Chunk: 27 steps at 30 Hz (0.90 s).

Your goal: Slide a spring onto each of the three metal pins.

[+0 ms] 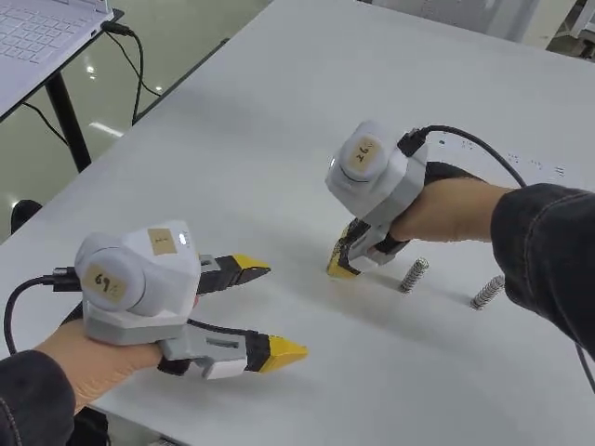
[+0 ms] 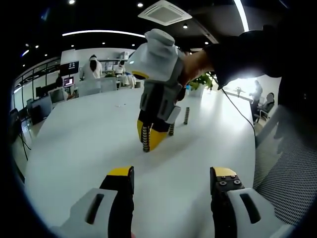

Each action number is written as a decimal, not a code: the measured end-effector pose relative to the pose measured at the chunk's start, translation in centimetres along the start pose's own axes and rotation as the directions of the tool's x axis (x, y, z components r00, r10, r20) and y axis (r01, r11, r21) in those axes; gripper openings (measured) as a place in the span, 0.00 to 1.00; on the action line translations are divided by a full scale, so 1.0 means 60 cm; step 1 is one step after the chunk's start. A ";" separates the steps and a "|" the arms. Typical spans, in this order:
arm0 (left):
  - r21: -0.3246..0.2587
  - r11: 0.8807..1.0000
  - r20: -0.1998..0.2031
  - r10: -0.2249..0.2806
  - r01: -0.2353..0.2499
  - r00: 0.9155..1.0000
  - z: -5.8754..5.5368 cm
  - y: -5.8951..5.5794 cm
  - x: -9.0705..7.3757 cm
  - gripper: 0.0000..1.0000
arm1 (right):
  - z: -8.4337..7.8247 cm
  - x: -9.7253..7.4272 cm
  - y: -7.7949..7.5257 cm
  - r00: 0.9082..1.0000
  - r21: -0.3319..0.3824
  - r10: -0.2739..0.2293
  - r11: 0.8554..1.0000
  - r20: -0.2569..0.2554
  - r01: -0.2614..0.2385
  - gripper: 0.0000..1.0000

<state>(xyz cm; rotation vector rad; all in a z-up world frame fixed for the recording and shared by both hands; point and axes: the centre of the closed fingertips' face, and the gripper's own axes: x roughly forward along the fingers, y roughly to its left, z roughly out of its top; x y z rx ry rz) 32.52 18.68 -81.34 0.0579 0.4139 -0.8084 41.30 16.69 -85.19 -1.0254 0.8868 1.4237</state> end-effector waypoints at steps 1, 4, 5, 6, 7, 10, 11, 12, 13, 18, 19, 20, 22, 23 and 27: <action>0.000 1.000 0.000 0.000 0.000 1.000 0.000 0.000 0.000 0.60 | 0.000 0.000 0.000 1.000 0.001 0.000 1.000 0.001 0.000 0.20; 0.002 1.000 0.001 -0.001 0.001 1.000 0.001 0.000 0.001 0.60 | -0.002 -0.002 0.000 1.000 0.006 -0.001 1.000 0.007 0.001 0.22; 0.002 1.000 0.001 -0.002 0.002 1.000 0.001 -0.001 0.001 0.61 | -0.003 -0.003 -0.001 1.000 0.007 -0.001 1.000 0.009 0.001 0.23; 0.002 1.000 0.002 -0.002 0.002 1.000 0.002 -0.001 0.001 0.61 | -0.004 -0.003 -0.001 1.000 0.008 -0.002 1.000 0.012 0.001 0.23; 0.003 1.000 0.001 -0.002 0.002 1.000 0.002 -0.001 0.001 0.61 | -0.005 -0.004 -0.001 1.000 0.010 -0.002 1.000 0.014 0.001 0.24; 0.005 1.000 0.001 -0.003 0.003 1.000 0.003 -0.001 0.002 0.61 | -0.007 -0.009 -0.002 1.000 0.018 -0.004 1.000 0.022 0.003 0.26; 0.006 1.000 0.001 -0.003 0.003 1.000 0.003 -0.001 0.002 0.61 | -0.008 -0.010 -0.002 1.000 0.019 -0.005 1.000 0.026 0.005 0.26; 0.007 1.000 0.001 -0.004 0.004 1.000 0.004 -0.002 0.002 0.61 | -0.008 -0.012 -0.002 1.000 0.022 -0.006 1.000 0.029 0.005 0.26; 0.008 1.000 0.001 -0.004 0.004 1.000 0.005 -0.002 0.003 0.61 | -0.009 -0.013 -0.002 1.000 0.024 -0.005 1.000 0.031 0.005 0.26; 0.016 1.000 0.001 -0.004 0.004 1.000 0.011 -0.003 0.003 0.61 | -0.014 -0.019 -0.001 0.999 0.038 -0.010 0.999 0.043 0.008 0.27; 0.017 1.000 0.001 -0.004 0.004 1.000 0.012 -0.003 0.003 0.61 | -0.014 -0.022 -0.001 0.999 0.042 -0.013 0.999 0.049 0.010 0.27; 0.018 1.000 0.001 -0.004 0.004 1.000 0.013 -0.003 0.003 0.61 | -0.014 -0.023 0.000 0.998 0.048 -0.013 0.999 0.054 0.011 0.27; 0.022 1.000 0.000 -0.005 0.005 1.000 0.016 -0.004 0.003 0.61 | -0.015 -0.027 0.003 0.998 0.060 -0.015 0.998 0.067 0.011 0.27; 0.024 1.000 -0.001 -0.005 0.005 1.000 0.016 -0.005 0.003 0.61 | -0.015 -0.029 0.004 0.997 0.064 -0.018 0.998 0.072 0.013 0.27; 0.031 0.999 -0.003 -0.008 0.008 1.000 0.020 -0.009 0.006 0.61 | -0.017 -0.039 0.013 0.995 0.078 -0.028 0.997 0.096 0.020 0.27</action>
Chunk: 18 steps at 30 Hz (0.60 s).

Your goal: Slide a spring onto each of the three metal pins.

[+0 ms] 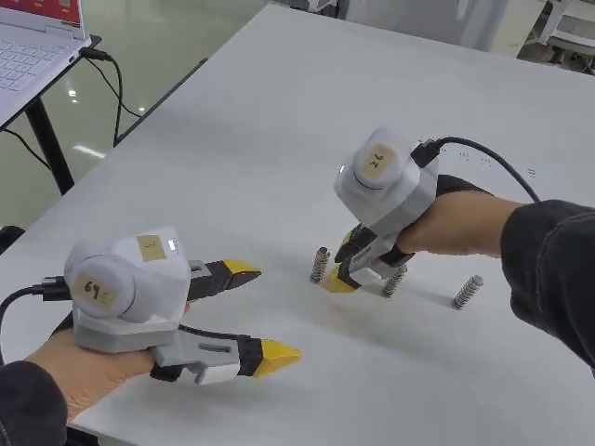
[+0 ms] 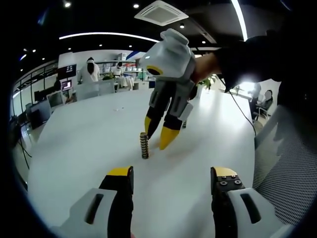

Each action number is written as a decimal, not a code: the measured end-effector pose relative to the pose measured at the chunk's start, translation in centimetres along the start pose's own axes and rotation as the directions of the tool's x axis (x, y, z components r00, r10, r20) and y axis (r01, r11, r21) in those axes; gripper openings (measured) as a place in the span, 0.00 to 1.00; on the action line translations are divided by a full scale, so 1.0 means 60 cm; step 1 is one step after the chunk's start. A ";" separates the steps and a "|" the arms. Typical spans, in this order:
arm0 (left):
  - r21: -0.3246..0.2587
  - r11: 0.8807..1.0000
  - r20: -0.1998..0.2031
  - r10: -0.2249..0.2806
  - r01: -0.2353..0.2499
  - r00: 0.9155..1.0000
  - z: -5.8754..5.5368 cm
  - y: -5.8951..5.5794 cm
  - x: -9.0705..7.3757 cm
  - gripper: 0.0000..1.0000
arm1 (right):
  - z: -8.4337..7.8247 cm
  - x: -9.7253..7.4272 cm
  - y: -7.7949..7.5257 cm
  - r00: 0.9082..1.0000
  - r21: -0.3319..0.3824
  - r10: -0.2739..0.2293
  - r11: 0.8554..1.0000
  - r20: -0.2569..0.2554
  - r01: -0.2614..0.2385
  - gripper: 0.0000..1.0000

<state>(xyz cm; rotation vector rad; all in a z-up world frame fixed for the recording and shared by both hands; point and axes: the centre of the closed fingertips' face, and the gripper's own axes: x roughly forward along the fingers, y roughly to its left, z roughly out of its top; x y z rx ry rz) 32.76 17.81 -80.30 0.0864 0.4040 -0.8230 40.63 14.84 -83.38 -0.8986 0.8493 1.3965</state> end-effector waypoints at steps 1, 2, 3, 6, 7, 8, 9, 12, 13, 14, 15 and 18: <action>0.002 1.000 0.000 -0.001 0.001 1.000 0.001 -0.001 0.001 0.61 | -0.002 -0.001 -0.001 1.000 0.004 -0.001 1.000 0.005 0.001 0.27; 0.004 1.000 -0.001 -0.003 0.003 1.000 0.002 -0.002 0.002 0.62 | -0.004 -0.004 -0.001 1.000 0.008 -0.004 1.000 0.008 0.003 0.27; 0.006 1.000 -0.002 -0.003 0.003 1.000 0.003 -0.003 0.003 0.62 | -0.004 -0.006 0.000 1.000 0.008 -0.007 1.000 0.012 0.007 0.27; 0.009 1.000 -0.002 -0.007 0.007 1.000 0.005 -0.006 0.006 0.62 | -0.006 -0.016 0.007 0.999 0.023 -0.013 1.000 0.038 0.012 0.28; 0.010 1.000 -0.003 -0.007 0.007 1.000 0.005 -0.006 0.006 0.62 | -0.006 -0.018 0.008 0.999 0.025 -0.014 1.000 0.041 0.013 0.28; 0.011 1.000 -0.004 -0.008 0.008 1.000 0.005 -0.006 0.007 0.62 | -0.008 -0.020 0.011 0.999 0.029 -0.018 0.999 0.048 0.017 0.28; 0.011 1.000 -0.005 -0.008 0.008 1.000 0.005 -0.007 0.007 0.62 | -0.009 -0.022 0.014 0.998 0.031 -0.020 0.999 0.053 0.018 0.28; 0.015 1.000 -0.005 -0.009 0.009 1.000 0.007 -0.009 0.007 0.62 | -0.009 -0.032 0.026 0.996 0.043 -0.027 0.999 0.083 0.024 0.28; 0.015 1.000 -0.005 -0.009 0.009 1.000 0.007 -0.009 0.007 0.62 | -0.010 -0.034 0.028 0.996 0.046 -0.030 0.999 0.089 0.026 0.28; 0.015 1.000 -0.006 -0.009 0.009 1.000 0.008 -0.009 0.007 0.62 | -0.011 -0.037 0.030 0.995 0.051 -0.034 0.998 0.099 0.029 0.28; 0.015 1.000 -0.006 -0.009 0.009 1.000 0.008 -0.009 0.007 0.62 | -0.011 -0.039 0.032 0.994 0.053 -0.037 0.998 0.104 0.031 0.28; 0.017 1.000 -0.008 -0.011 0.011 1.000 0.008 -0.011 0.008 0.62 | -0.012 -0.045 0.040 0.991 0.063 -0.044 0.997 0.126 0.036 0.28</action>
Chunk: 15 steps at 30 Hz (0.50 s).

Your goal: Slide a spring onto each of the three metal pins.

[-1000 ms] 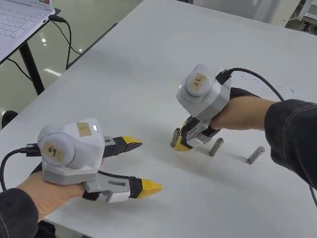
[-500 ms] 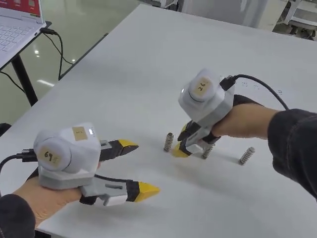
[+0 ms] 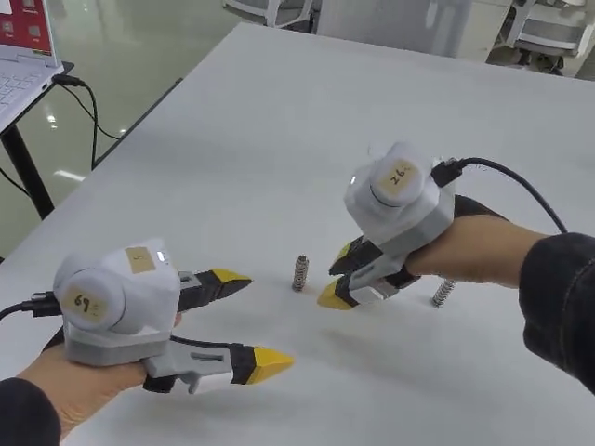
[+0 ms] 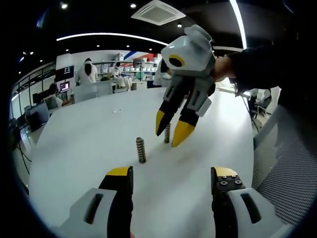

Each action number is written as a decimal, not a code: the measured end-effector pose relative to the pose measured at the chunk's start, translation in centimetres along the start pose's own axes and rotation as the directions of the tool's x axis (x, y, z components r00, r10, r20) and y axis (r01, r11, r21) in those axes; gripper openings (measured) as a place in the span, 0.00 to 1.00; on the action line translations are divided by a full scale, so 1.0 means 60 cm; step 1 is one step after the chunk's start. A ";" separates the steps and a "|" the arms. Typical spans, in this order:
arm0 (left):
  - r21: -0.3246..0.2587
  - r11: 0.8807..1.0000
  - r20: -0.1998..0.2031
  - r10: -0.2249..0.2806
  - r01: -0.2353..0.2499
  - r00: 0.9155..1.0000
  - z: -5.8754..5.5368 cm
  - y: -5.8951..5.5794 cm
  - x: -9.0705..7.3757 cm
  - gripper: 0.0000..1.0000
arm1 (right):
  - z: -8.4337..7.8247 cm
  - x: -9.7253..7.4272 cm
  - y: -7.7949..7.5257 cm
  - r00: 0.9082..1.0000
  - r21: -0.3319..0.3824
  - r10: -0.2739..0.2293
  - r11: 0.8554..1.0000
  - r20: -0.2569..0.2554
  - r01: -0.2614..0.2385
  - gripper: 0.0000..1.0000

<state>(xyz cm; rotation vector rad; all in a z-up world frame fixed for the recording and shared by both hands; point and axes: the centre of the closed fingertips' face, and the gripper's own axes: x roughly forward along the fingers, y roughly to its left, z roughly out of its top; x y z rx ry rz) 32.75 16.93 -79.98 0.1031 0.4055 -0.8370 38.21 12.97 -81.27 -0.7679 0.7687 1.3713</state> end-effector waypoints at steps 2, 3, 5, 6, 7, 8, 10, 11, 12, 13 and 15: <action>0.001 1.000 -0.002 -0.001 0.001 1.000 0.000 -0.001 0.001 0.62 | -0.002 -0.004 0.004 1.000 0.008 -0.005 1.000 0.014 0.004 0.28; 0.001 1.000 -0.001 -0.002 0.002 1.000 0.001 -0.002 0.001 0.62 | -0.003 -0.005 0.007 1.000 0.012 -0.006 1.000 0.018 0.006 0.28; 0.002 1.000 -0.003 -0.003 0.003 1.000 0.001 -0.004 0.001 0.62 | -0.007 -0.009 0.009 1.000 0.019 -0.014 1.000 0.027 0.013 0.28; 0.002 1.000 -0.003 -0.004 0.004 1.000 0.001 -0.004 0.002 0.62 | -0.008 -0.011 0.010 0.999 0.023 -0.016 1.000 0.032 0.015 0.28; 0.003 1.000 -0.005 -0.005 0.005 1.000 0.001 -0.005 0.002 0.62 | -0.010 -0.014 0.012 0.999 0.030 -0.019 0.999 0.039 0.018 0.28; 0.004 1.000 -0.006 -0.005 0.005 1.000 0.000 -0.005 0.002 0.62 | -0.011 -0.016 0.013 0.999 0.035 -0.021 0.999 0.045 0.019 0.28; 0.002 1.000 -0.007 -0.006 0.006 1.000 0.000 -0.006 0.002 0.62 | -0.013 -0.021 0.018 0.998 0.049 -0.025 0.999 0.061 0.022 0.29; 0.002 1.000 -0.007 -0.006 0.006 1.000 0.001 -0.006 0.002 0.62 | -0.015 -0.023 0.021 0.997 0.053 -0.031 0.998 0.070 0.027 0.29; 0.002 1.000 -0.006 -0.006 0.006 1.000 0.002 -0.007 0.002 0.63 | -0.017 -0.025 0.022 0.997 0.056 -0.035 0.998 0.074 0.031 0.29; 0.000 1.000 -0.006 -0.006 0.006 1.000 0.002 -0.007 0.003 0.63 | -0.019 -0.028 0.025 0.996 0.064 -0.036 0.997 0.081 0.031 0.29; 0.003 1.000 -0.007 -0.006 0.006 1.000 0.003 -0.008 0.003 0.63 | -0.024 -0.031 0.029 0.995 0.077 -0.040 0.996 0.095 0.032 0.29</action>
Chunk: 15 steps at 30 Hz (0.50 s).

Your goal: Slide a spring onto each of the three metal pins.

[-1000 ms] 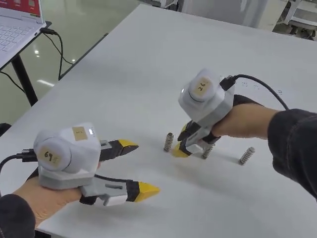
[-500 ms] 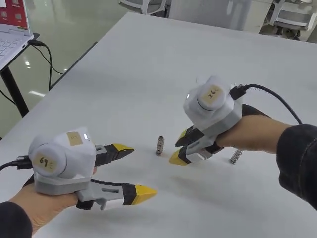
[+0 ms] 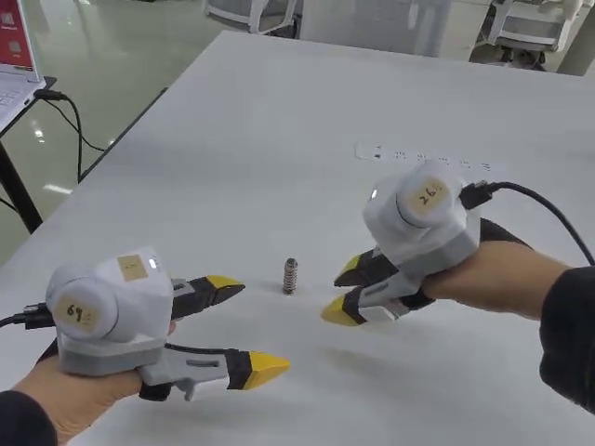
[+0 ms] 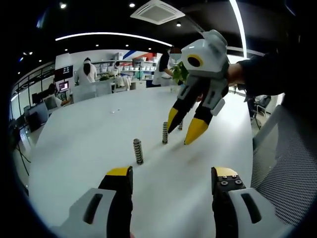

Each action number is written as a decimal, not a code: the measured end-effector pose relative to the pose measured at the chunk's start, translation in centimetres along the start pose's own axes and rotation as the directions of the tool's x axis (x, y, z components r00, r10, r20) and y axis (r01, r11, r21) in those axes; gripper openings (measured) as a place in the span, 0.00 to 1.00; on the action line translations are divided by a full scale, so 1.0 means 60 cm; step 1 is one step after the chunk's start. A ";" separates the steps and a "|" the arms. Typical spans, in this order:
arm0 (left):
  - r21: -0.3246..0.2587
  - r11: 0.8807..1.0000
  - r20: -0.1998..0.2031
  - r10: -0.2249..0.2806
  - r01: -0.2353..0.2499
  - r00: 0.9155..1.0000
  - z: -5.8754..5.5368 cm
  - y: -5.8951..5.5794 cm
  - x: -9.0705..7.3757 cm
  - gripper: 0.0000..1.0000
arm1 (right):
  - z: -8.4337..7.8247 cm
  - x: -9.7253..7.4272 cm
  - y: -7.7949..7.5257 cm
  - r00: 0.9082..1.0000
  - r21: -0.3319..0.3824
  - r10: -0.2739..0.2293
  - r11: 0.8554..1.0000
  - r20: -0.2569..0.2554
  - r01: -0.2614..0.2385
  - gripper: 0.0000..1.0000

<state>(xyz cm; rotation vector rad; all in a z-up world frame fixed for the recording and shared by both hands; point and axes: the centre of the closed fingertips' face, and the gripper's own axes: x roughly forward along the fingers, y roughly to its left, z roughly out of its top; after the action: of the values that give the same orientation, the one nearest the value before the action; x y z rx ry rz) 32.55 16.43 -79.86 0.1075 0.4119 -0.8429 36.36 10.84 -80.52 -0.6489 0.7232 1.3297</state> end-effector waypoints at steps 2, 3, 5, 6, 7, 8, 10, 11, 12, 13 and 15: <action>0.000 1.000 0.000 -0.001 0.001 1.000 0.001 -0.001 0.000 0.63 | -0.006 -0.003 0.003 1.000 0.004 -0.002 1.000 0.003 0.002 0.29; -0.001 1.000 0.000 -0.001 0.001 1.000 0.001 -0.002 0.000 0.63 | -0.011 -0.006 0.005 1.000 0.007 -0.005 1.000 0.004 0.005 0.29; -0.002 1.000 -0.002 -0.002 0.002 1.000 0.001 -0.004 0.000 0.63 | -0.017 -0.010 0.008 1.000 0.013 -0.007 1.000 0.007 0.007 0.29; -0.002 1.000 -0.002 -0.002 0.002 1.000 0.001 -0.004 0.000 0.63 | -0.021 -0.013 0.011 1.000 0.017 -0.010 1.000 0.013 0.010 0.29; -0.004 1.000 -0.002 -0.003 0.003 1.000 0.002 -0.005 0.001 0.63 | -0.023 -0.016 0.013 1.000 0.022 -0.013 1.000 0.018 0.012 0.29; -0.004 1.000 -0.002 -0.004 0.004 1.000 0.002 -0.006 0.001 0.63 | -0.025 -0.018 0.015 1.000 0.026 -0.015 1.000 0.024 0.014 0.30; -0.004 1.000 -0.003 -0.005 0.005 1.000 0.002 -0.007 0.001 0.64 | -0.031 -0.025 0.018 0.999 0.041 -0.022 0.999 0.038 0.020 0.30; -0.003 1.000 -0.004 -0.006 0.006 1.000 0.002 -0.008 0.001 0.64 | -0.034 -0.026 0.019 0.999 0.045 -0.024 0.999 0.041 0.023 0.30; -0.003 1.000 -0.005 -0.007 0.007 1.000 0.003 -0.009 0.002 0.64 | -0.036 -0.028 0.019 0.999 0.050 -0.028 0.998 0.044 0.026 0.30; -0.003 1.000 -0.006 -0.008 0.008 1.000 0.003 -0.010 0.002 0.64 | -0.039 -0.031 0.019 0.998 0.057 -0.033 0.998 0.049 0.030 0.30; -0.002 1.000 -0.006 -0.009 0.009 1.000 0.004 -0.011 0.003 0.64 | -0.045 -0.036 0.018 0.998 0.072 -0.042 0.997 0.056 0.038 0.30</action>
<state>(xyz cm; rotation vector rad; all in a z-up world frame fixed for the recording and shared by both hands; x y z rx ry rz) 32.26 15.81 -79.67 0.1065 0.4193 -0.8514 34.86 7.54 -80.54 -0.5632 0.7045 1.2755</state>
